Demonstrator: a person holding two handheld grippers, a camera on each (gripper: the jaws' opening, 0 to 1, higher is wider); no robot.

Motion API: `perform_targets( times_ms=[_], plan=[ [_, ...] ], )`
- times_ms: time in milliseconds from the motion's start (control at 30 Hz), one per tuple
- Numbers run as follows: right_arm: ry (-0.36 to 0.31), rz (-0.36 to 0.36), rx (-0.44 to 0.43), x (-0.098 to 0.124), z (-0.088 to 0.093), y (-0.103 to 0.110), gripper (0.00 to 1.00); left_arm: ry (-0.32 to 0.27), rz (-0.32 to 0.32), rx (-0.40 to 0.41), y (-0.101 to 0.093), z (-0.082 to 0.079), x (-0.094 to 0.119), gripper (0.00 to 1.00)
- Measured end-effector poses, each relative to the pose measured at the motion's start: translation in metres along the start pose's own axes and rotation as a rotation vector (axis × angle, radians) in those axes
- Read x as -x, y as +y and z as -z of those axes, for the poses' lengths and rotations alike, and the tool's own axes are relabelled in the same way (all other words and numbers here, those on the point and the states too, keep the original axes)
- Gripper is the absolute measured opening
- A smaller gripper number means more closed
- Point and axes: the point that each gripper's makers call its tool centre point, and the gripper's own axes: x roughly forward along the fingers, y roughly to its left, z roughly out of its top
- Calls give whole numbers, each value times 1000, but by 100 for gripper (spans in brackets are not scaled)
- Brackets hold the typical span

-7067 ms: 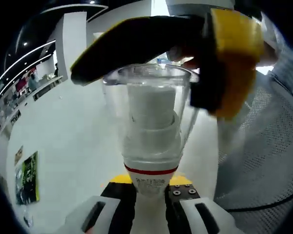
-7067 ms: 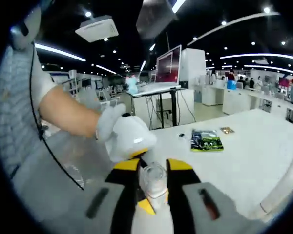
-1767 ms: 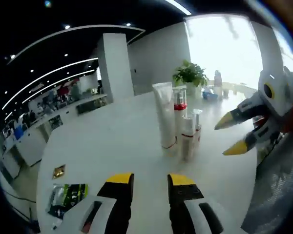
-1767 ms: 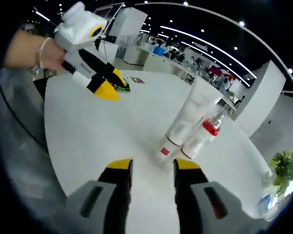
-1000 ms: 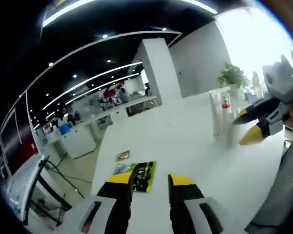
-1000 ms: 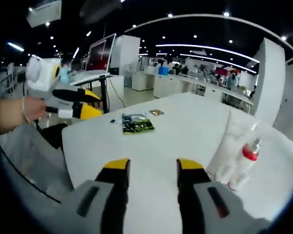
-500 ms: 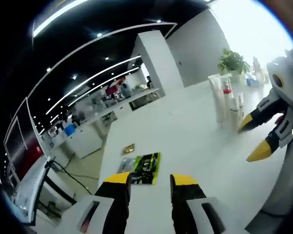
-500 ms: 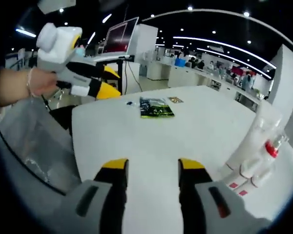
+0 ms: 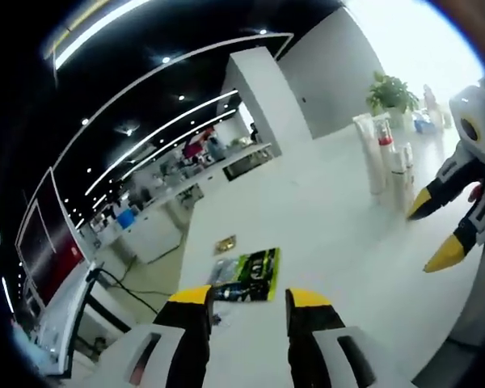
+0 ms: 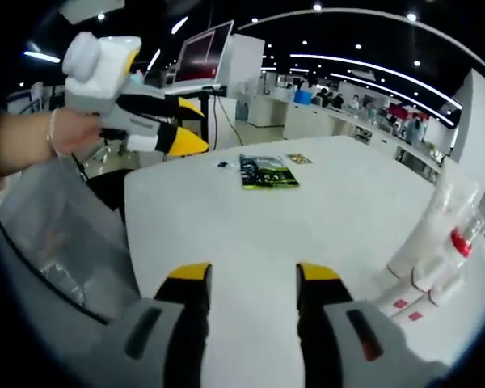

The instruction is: Arrange the skincare products in the storage area until every visible bottle or jar stands upright without overlapping.

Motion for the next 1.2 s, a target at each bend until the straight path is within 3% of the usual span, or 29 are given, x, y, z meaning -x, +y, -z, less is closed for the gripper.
perform_targets(
  times_ms=[300, 567, 767, 967, 1100, 1200],
  plan=[
    [-32, -38, -36, -4, -8, 8, 43, 31, -14, 37, 6, 8, 2, 37],
    [-56, -39, -76, 1, -14, -4, 43, 36, -5, 30, 3, 7, -1, 38],
    [-124, -36, -84, -8, -49, -20, 43, 34, -16, 28, 5, 6, -2, 37],
    [-265, -19, -62, -15, -98, -34, 44, 52, -23, 43, 8, 10, -2, 37],
    [-261, -11, 5, -16, -122, -40, 44, 61, -22, 51, 9, 13, -3, 37],
    [-301, -37, 25, -17, -148, -42, 44, 66, -23, 56, 10, 14, -4, 37]
  ],
)
